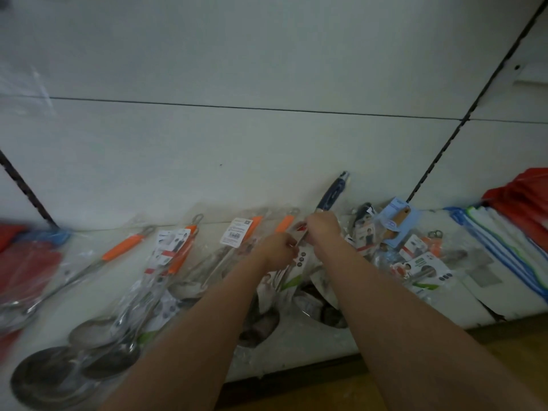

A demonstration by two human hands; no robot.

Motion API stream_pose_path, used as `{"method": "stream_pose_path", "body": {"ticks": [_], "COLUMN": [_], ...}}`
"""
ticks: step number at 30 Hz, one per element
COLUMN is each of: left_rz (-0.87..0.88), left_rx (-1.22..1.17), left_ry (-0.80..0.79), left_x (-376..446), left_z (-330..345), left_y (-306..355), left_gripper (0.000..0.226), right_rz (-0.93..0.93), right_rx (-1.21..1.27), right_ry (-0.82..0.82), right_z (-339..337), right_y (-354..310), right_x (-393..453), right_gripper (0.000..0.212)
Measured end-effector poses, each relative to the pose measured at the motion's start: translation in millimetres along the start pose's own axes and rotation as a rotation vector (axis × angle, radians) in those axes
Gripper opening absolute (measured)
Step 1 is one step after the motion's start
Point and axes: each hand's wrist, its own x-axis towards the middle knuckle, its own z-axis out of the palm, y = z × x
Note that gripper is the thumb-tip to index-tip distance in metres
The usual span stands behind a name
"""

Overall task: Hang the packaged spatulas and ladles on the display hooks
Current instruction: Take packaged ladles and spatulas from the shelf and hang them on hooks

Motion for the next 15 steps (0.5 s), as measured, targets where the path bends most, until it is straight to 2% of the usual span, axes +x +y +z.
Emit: {"method": "stream_pose_path", "body": {"ticks": [2,6,9,13,15], "left_rz": [-0.033,-0.071,-0.073,-0.025,-0.026], "left_rx": [-0.133,-0.299,-0.319,-0.240,-0.246], "left_ry": [0.028,0.094,0.134,0.228,0.280], "left_x": [0,-13,-29,-51,-64], "left_z": [-4,-25,-41,-54,-61], "left_y": [-1,-2,5,19,26], "left_gripper": [0.029,0.016,0.021,0.018,0.015], "right_rz": [-0.012,-0.071,-0.150,-0.189,-0.186], "right_rx": [0.028,0.051,-0.052,-0.139,-0.141], "right_ry": [0.043,-0.006,-0.110,-0.190,-0.212], "right_z": [-3,-8,-5,9,17], "right_y": [-8,-23,-35,-45,-51], "right_x": [-9,-21,-46,-70,-79], "right_gripper": [0.030,0.036,0.017,0.035,0.033]}}
